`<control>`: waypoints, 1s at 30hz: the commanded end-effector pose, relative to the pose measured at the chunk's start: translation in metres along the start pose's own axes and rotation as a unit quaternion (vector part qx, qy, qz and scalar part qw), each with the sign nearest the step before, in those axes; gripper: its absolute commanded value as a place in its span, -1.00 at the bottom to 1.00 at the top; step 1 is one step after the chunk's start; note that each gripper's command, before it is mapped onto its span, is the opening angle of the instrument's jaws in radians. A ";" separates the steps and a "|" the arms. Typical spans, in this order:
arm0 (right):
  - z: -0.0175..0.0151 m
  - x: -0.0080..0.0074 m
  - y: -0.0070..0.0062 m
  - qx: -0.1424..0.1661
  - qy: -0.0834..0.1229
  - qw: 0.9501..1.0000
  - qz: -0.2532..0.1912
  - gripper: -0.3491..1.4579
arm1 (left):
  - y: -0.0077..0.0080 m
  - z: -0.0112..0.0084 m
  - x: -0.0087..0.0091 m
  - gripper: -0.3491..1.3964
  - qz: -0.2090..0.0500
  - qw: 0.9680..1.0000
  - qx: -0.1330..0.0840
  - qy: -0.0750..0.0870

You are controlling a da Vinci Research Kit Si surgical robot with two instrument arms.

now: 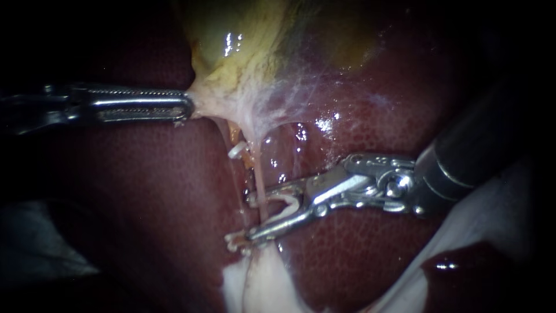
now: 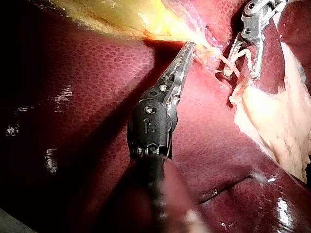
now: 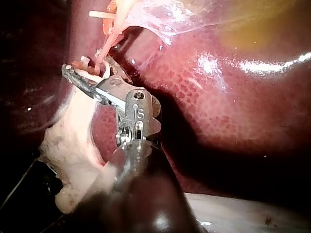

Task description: Clipping first clip right tube

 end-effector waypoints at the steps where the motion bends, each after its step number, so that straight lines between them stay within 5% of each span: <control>1: 0.0005 0.0001 0.0000 0.002 0.005 1.000 0.003 -0.09 | 0.0000 0.0000 0.0000 -1.00 0.000 1.000 0.000 0.000; 21: 0.0049 0.0013 -0.0001 0.021 0.043 0.999 0.016 -0.10 | 0.0000 0.0000 0.0000 -1.00 0.000 1.000 0.000 0.000; 30: 0.0047 0.0016 -0.0028 0.048 0.045 0.997 0.028 -0.11 | 0.0000 0.0000 0.0000 -1.00 0.000 1.000 0.000 0.000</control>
